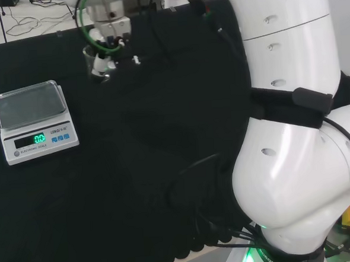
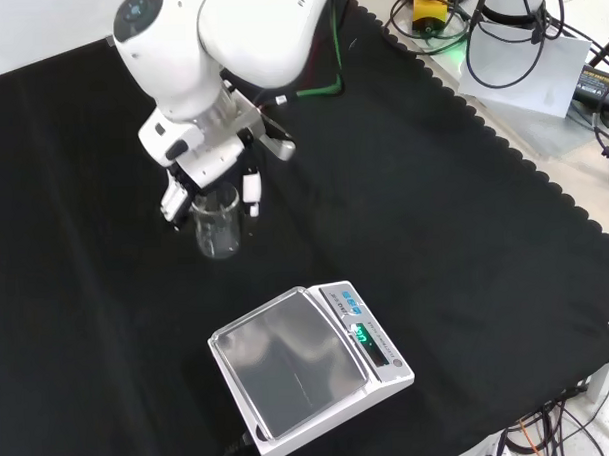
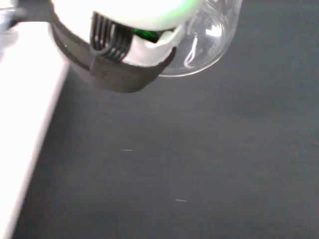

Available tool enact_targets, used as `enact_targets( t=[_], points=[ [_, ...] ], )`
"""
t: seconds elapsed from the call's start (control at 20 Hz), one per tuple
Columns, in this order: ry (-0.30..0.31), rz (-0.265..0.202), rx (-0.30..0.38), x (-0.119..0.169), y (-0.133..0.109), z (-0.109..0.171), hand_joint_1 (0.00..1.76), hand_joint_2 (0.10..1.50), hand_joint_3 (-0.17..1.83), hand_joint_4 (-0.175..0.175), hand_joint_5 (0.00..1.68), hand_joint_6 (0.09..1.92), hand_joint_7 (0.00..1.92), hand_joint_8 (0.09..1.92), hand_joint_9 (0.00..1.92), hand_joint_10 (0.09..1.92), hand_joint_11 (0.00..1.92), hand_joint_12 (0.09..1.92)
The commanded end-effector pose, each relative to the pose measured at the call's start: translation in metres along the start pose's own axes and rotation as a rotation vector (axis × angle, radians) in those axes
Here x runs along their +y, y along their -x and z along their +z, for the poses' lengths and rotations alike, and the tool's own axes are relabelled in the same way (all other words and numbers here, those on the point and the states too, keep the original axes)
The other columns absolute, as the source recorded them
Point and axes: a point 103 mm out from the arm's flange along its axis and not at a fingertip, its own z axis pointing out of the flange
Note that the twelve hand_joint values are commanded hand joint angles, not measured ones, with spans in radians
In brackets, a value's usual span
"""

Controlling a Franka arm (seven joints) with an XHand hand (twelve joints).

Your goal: Put the beaker on the electronic balance.

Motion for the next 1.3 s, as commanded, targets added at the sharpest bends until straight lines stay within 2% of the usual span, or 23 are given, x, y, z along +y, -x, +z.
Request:
enact_targets(
  t=[0.05, 0.15, 0.2, 0.3, 0.65, 1.1, 1.15, 1.2, 1.25, 1.3],
  points=[
    [-0.017, -0.173, -0.017, 0.004, -0.102, 0.002, 1.18, 1.15, 0.21, -0.117, 0.73, 1.41, 0.74, 1.45, 0.99, 1.26, 1.17, 0.97],
    [-0.019, -0.194, -0.017, 0.005, -0.116, 0.001, 1.17, 1.06, 0.38, -0.023, 0.76, 1.39, 0.75, 1.47, 0.99, 1.26, 1.17, 0.97],
    [-0.021, -0.204, -0.018, 0.005, -0.123, 0.001, 1.16, 1.02, 0.44, 0.003, 0.78, 1.39, 0.76, 1.48, 1.0, 1.26, 1.17, 0.97],
    [-0.029, -0.221, -0.014, 0.005, -0.132, 0.002, 1.16, 1.0, 0.5, 0.025, 0.79, 1.39, 0.76, 1.49, 1.0, 1.26, 1.17, 0.97],
    [-0.054, -0.256, -0.025, 0.007, -0.156, 0.015, 1.16, 0.98, 0.52, 0.031, 0.79, 1.39, 0.77, 1.49, 1.0, 1.26, 1.17, 0.97],
    [-0.091, -0.265, -0.026, 0.014, -0.163, 0.028, 1.16, 0.97, 0.54, 0.03, 0.78, 1.4, 0.78, 1.49, 1.0, 1.26, 1.18, 0.98],
    [-0.097, -0.266, -0.03, 0.014, -0.164, 0.031, 1.14, 0.97, 0.54, -0.044, 0.79, 1.39, 0.75, 1.5, 1.0, 1.25, 1.18, 0.98],
    [-0.104, -0.267, -0.032, 0.015, -0.165, 0.033, 1.12, 0.96, 0.54, -0.103, 0.79, 1.39, 0.72, 1.5, 1.0, 1.25, 1.19, 0.98],
    [-0.112, -0.267, -0.031, 0.015, -0.165, 0.035, 1.11, 0.96, 0.54, -0.139, 0.79, 1.39, 0.71, 1.5, 1.0, 1.25, 1.19, 0.98],
    [-0.122, -0.266, -0.027, 0.015, -0.165, 0.036, 1.11, 0.96, 0.54, -0.158, 0.79, 1.38, 0.69, 1.5, 1.0, 1.24, 1.19, 0.99]
  ],
)
